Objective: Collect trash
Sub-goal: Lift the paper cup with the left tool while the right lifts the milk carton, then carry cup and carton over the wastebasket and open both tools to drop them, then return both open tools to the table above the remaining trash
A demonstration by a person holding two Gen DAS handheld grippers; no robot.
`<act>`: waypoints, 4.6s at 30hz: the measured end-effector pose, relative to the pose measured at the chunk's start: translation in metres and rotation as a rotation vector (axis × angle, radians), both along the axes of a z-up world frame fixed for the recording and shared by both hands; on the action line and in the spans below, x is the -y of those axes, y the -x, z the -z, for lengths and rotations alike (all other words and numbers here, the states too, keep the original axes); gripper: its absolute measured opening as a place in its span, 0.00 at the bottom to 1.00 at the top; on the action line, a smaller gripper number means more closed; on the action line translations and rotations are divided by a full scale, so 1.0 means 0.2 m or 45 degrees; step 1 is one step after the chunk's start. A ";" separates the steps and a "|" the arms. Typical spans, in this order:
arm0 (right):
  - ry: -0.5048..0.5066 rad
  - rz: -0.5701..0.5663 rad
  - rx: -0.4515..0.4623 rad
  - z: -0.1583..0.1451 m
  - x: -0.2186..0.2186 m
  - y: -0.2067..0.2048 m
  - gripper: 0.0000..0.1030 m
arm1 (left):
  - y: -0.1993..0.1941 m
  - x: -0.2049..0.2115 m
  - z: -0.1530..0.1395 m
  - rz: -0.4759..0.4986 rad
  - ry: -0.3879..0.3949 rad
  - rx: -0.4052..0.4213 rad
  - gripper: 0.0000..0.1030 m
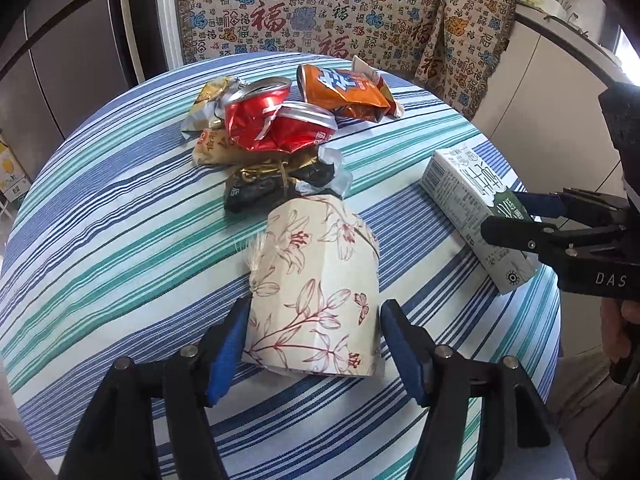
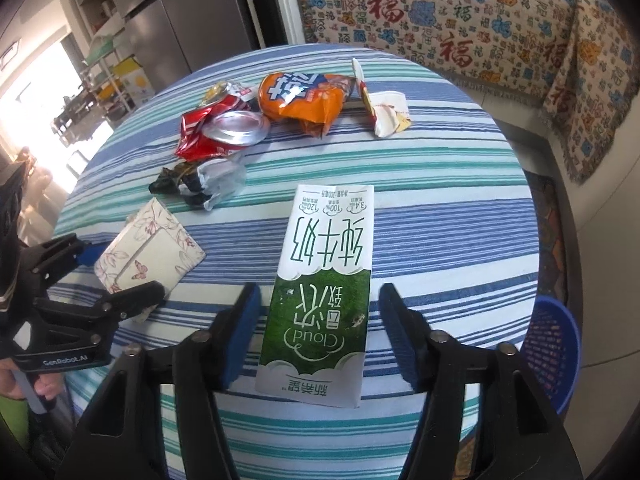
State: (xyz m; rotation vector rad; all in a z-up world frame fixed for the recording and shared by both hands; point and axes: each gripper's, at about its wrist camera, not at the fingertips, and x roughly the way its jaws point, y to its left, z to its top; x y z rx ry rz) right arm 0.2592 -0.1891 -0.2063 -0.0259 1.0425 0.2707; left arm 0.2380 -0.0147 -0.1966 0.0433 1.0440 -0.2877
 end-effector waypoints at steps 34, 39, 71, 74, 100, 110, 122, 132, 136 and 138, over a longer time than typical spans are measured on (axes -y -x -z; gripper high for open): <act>-0.211 0.263 0.144 -0.20 0.52 0.14 0.47 | -0.11 0.21 0.03 0.119 0.001 -0.064 0.58; -0.222 0.308 0.182 -0.24 0.62 0.19 0.47 | -0.10 0.27 -0.02 0.121 0.029 -0.039 0.55; -0.233 0.946 0.108 0.04 1.90 0.46 0.48 | -0.36 1.99 0.18 0.628 0.226 -0.080 0.59; -0.236 0.962 0.112 0.04 1.92 0.45 0.48 | -0.37 2.01 0.22 0.637 0.209 -0.081 0.60; -0.139 1.053 0.324 -0.14 1.85 0.49 0.90 | -0.23 1.70 0.00 0.578 0.312 0.059 0.77; -0.042 0.801 0.413 -0.29 1.34 0.37 0.92 | 0.16 0.96 -0.13 0.381 0.138 0.136 0.77; -0.021 0.100 0.228 -0.07 0.17 0.10 0.94 | 0.07 0.07 0.06 -0.008 -0.043 0.088 0.77; 0.061 0.011 0.090 0.12 -0.08 -0.05 0.94 | -0.18 -0.10 0.10 0.103 -0.052 0.127 0.85; 0.118 -0.012 0.097 0.13 -0.07 -0.04 0.96 | -0.27 -0.11 0.10 0.217 -0.026 0.130 0.85; 0.113 -0.013 0.105 0.13 -0.06 -0.03 0.97 | -0.34 -0.12 0.09 0.301 0.002 0.134 0.85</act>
